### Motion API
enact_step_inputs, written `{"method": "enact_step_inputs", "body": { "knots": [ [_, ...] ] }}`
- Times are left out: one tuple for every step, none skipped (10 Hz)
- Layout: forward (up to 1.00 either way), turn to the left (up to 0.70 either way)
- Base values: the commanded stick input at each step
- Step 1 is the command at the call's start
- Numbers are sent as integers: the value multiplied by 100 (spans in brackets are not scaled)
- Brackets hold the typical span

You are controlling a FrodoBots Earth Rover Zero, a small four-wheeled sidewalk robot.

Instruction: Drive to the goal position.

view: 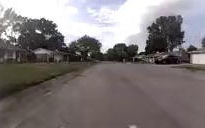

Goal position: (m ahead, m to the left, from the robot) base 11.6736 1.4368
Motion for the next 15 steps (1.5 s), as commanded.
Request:
{"method": "enact_step_inputs", "body": {
  "knots": [
    [100, 0],
    [100, 0],
    [100, 0],
    [100, 0],
    [100, 0],
    [100, 0],
    [100, 0],
    [100, 0],
    [100, 0],
    [100, 0],
    [100, 0],
    [100, 0],
    [100, 0],
    [100, 0],
    [100, 0]
  ]
}}
